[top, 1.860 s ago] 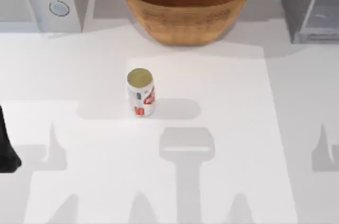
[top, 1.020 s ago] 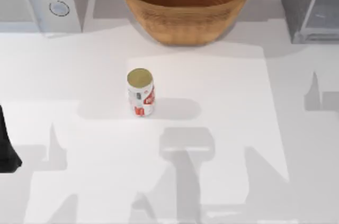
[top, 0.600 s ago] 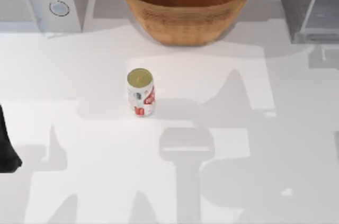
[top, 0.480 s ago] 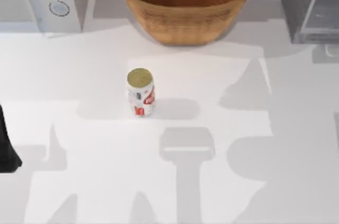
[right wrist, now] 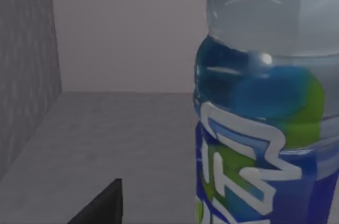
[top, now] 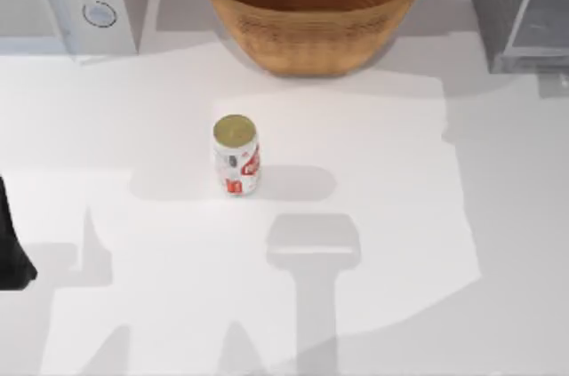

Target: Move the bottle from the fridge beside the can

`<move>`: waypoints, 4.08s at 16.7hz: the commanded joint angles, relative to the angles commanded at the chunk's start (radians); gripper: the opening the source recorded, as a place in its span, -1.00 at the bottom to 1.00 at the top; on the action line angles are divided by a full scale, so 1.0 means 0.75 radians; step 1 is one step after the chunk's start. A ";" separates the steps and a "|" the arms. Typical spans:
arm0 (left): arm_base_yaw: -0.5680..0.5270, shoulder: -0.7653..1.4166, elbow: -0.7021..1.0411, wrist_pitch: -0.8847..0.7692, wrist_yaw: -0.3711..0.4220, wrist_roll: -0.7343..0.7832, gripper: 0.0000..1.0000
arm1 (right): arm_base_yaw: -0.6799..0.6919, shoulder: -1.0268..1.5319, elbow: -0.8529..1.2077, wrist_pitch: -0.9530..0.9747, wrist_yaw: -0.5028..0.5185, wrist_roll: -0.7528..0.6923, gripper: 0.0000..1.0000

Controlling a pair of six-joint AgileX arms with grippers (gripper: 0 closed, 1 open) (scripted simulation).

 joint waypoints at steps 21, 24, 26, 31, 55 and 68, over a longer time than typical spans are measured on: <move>0.000 0.000 0.000 0.000 0.000 0.000 1.00 | 0.037 0.189 0.384 -0.195 0.039 -0.002 0.70; 0.000 0.000 0.000 0.000 0.000 0.000 1.00 | 0.037 0.189 0.384 -0.195 0.039 -0.002 0.25; 0.000 0.000 0.000 0.000 0.000 0.000 1.00 | 0.037 0.189 0.384 -0.195 0.039 -0.002 -0.06; 0.000 0.000 0.000 0.000 0.000 0.000 1.00 | 0.037 0.189 0.384 -0.195 0.039 -0.002 -0.81; 0.000 0.000 0.000 0.000 0.000 0.000 1.00 | 0.028 0.003 0.393 -0.392 0.035 0.004 -1.00; 0.000 0.000 0.000 0.000 0.000 0.000 1.00 | -0.078 -0.500 -0.411 -0.095 -0.082 0.007 -1.00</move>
